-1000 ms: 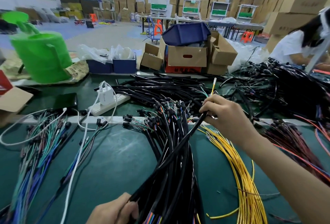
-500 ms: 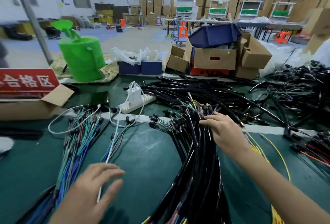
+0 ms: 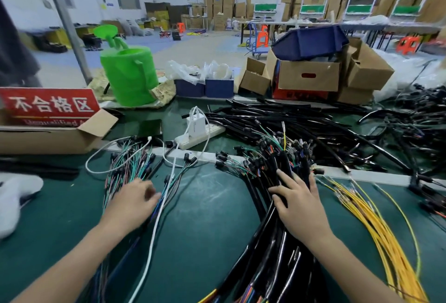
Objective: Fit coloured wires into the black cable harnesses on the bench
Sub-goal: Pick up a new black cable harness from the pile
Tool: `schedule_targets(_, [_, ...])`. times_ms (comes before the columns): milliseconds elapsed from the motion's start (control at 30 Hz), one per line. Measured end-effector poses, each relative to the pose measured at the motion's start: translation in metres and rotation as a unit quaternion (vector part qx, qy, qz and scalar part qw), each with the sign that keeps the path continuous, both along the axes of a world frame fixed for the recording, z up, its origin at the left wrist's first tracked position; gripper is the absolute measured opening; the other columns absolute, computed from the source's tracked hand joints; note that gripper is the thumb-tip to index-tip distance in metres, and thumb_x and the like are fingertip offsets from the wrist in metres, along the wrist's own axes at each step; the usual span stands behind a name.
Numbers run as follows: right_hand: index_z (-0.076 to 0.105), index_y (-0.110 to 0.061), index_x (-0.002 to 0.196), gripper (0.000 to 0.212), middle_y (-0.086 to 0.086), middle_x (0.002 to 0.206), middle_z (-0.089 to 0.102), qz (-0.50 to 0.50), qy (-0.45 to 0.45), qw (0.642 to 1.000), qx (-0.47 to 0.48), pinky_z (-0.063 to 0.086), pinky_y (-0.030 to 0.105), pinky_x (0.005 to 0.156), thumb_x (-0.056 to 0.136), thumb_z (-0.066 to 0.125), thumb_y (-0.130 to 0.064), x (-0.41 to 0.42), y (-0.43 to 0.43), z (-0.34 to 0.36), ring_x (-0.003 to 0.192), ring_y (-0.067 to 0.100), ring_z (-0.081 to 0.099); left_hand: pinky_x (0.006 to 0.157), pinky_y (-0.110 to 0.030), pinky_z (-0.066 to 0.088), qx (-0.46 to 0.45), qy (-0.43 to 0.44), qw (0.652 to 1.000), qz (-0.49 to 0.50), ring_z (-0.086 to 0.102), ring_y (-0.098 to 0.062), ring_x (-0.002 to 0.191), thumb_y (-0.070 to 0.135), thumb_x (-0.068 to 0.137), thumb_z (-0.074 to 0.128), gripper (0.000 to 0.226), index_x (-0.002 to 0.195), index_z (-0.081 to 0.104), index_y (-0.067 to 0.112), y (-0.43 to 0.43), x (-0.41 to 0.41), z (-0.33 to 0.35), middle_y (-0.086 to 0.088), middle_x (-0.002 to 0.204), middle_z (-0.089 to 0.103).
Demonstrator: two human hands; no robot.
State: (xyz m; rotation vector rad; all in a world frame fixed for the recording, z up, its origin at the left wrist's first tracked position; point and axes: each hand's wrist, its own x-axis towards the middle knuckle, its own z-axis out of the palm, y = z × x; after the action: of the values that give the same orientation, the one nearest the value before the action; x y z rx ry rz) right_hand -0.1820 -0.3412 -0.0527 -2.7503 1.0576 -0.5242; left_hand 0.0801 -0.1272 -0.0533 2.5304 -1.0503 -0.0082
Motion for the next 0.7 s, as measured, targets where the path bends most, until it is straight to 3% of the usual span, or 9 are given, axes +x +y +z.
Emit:
schedule_targets(67, [0.058,-0.038,0.123,0.03,-0.017,0.154,0.023,0.0,-0.002,1.0,0.0,-0.022,0.032,0.111,0.099,0.041,-0.036,0.0,0.0,-0.001,0.145,0.008,0.011,0.065,-0.027,0.043,0.071,0.056,0.996,-0.019,0.054,-0.012,0.073,0.038,0.086,0.064,0.023,0.084,0.056,0.017,-0.004,-0.009,-0.001,0.003,0.078,0.059])
schedule_targets(133, [0.058,-0.039,0.123,0.03,-0.017,0.155,0.022,-0.003,0.0,1.0,0.002,-0.02,0.033,0.113,0.099,0.041,-0.037,-0.001,0.001,-0.002,0.145,0.008,0.01,0.062,-0.027,0.04,0.124,0.056,0.991,-0.008,0.054,-0.015,0.072,0.038,0.087,0.064,0.025,0.081,0.054,0.017,-0.003,-0.009,0.001,0.002,0.077,0.059])
schedule_targets(233, [0.059,-0.038,0.124,0.03,-0.015,0.155,0.023,0.0,-0.007,1.0,0.009,-0.017,0.036,0.115,0.099,0.042,-0.036,-0.001,0.0,-0.003,0.147,0.012,0.005,0.065,-0.029,0.045,0.133,0.045,0.99,0.011,0.058,-0.018,0.074,0.031,0.092,0.054,0.019,0.079,0.053,0.017,0.002,-0.008,0.005,0.0,0.077,0.06])
schedule_targets(333, [0.058,-0.039,0.124,0.031,-0.015,0.154,0.023,0.001,-0.003,1.0,-0.001,-0.018,0.034,0.115,0.099,0.04,-0.038,-0.004,-0.001,-0.005,0.147,0.019,-0.007,0.061,-0.035,0.047,0.043,0.077,0.995,0.04,0.06,-0.024,0.064,0.024,0.097,0.041,0.019,0.081,0.044,0.016,0.011,-0.005,0.006,-0.007,0.069,0.063])
schedule_targets(467, [0.057,-0.041,0.126,0.032,-0.016,0.155,0.023,0.004,-0.004,1.0,0.0,-0.021,0.031,0.112,0.099,0.039,-0.039,-0.005,-0.001,-0.006,0.147,0.015,-0.008,0.05,-0.026,0.042,-0.063,0.087,0.992,0.071,0.059,-0.013,0.052,0.025,0.096,0.051,0.013,0.084,0.054,0.026,0.033,0.011,0.007,0.002,0.055,0.067])
schedule_targets(567, [0.057,-0.041,0.126,0.032,-0.015,0.155,0.024,0.006,-0.006,1.0,0.002,-0.022,0.031,0.111,0.099,0.039,-0.039,-0.005,-0.001,-0.006,0.147,0.014,-0.005,0.044,-0.018,0.047,-0.116,0.184,0.974,0.068,0.062,-0.015,0.047,0.013,0.091,0.059,0.009,0.088,0.062,0.021,0.047,0.021,0.004,0.004,0.062,0.071])
schedule_targets(700, [0.056,-0.041,0.126,0.032,-0.015,0.155,0.024,0.005,-0.004,1.0,0.005,-0.02,0.032,0.112,0.099,0.039,-0.039,-0.006,0.0,-0.005,0.147,0.014,-0.001,0.053,-0.027,0.054,-0.177,0.275,0.94,0.094,0.071,-0.026,0.058,0.003,0.089,0.061,0.006,0.085,0.062,0.008,0.046,0.02,-0.002,-0.008,0.07,0.073])
